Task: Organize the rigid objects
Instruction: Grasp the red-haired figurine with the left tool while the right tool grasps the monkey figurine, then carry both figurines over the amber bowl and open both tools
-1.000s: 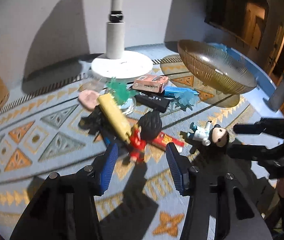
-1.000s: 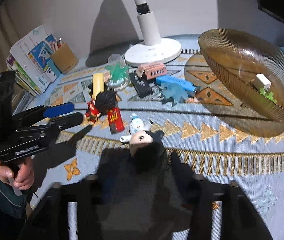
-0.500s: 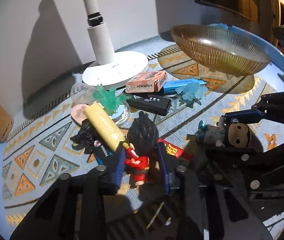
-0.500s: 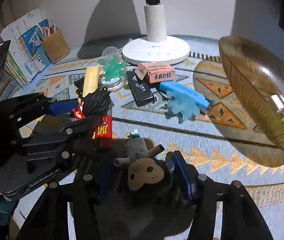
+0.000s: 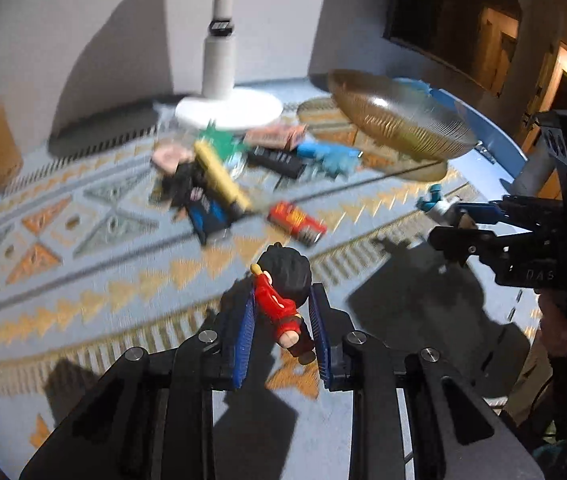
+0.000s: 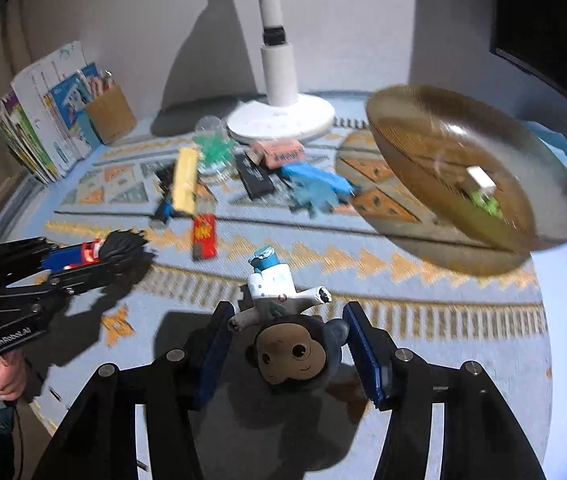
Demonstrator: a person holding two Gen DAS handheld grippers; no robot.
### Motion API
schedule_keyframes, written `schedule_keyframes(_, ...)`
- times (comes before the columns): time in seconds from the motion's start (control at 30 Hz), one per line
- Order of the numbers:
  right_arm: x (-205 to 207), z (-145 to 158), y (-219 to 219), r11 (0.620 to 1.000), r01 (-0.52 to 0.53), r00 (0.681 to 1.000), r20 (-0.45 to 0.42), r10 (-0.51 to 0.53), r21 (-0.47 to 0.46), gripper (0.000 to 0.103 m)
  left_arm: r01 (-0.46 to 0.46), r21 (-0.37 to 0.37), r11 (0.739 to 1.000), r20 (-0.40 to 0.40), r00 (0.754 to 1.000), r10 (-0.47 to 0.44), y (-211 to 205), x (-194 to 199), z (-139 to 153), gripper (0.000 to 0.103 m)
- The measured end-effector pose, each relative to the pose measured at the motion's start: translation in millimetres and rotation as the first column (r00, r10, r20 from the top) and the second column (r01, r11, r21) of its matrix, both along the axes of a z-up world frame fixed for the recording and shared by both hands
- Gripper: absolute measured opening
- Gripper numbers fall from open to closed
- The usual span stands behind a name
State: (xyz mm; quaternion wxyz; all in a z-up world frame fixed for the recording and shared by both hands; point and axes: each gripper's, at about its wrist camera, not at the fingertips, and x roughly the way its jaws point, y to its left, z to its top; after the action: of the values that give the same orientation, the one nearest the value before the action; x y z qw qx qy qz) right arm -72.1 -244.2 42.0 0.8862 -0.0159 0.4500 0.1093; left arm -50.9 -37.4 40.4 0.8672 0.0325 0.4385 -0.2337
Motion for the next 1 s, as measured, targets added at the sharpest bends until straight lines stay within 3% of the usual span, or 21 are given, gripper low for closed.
schedule_keyframes(0.07,-1,-8,-1,1.0,0.013,1.0,-0.024,-0.013,-0.005,0.055,-0.009,-0.008,1.0,-0.012,1.0,0.009,3,-2,-7,0.024)
schedule_keyframes(0.13,-4,-13,0,1.0,0.011,1.0,-0.022,-0.012,-0.01,0.055,-0.026,0.044,0.999,0.018,1.0,0.025,2,-7,-8,0.028)
schedule_keyframes(0.17,-5,-14,1,1.0,0.007,1.0,-0.012,-0.007,-0.017,0.055,-0.027,0.065,0.998,0.033,0.999,0.025,1,-10,-8,0.041)
schedule_keyframes(0.3,-9,-17,8,0.999,-0.024,1.0,-0.004,0.024,-0.033,0.055,-0.036,0.068,0.997,0.041,0.999,0.033,4,-10,-8,0.064)
schedule_keyframes(0.47,-19,-19,1,0.998,-0.04,0.999,-0.012,0.041,0.038,0.064,-0.03,0.102,0.994,0.022,0.999,0.028,6,-9,-16,0.064)
schedule_keyframes(0.83,-13,-29,-8,0.995,-0.01,0.997,-0.072,0.016,0.095,0.064,-0.038,0.138,0.99,-0.016,0.999,0.041,-4,1,-26,0.063)
schedule_keyframes(0.93,1,-30,-4,0.998,0.002,0.997,-0.079,0.003,0.064,0.064,-0.047,0.141,0.989,-0.016,0.999,0.05,-5,4,-26,0.059)
schedule_keyframes(1.0,8,-30,-3,0.998,-0.005,0.996,-0.084,0.01,0.059,0.064,-0.051,0.136,0.989,-0.017,0.998,0.054,-5,6,-26,0.046)
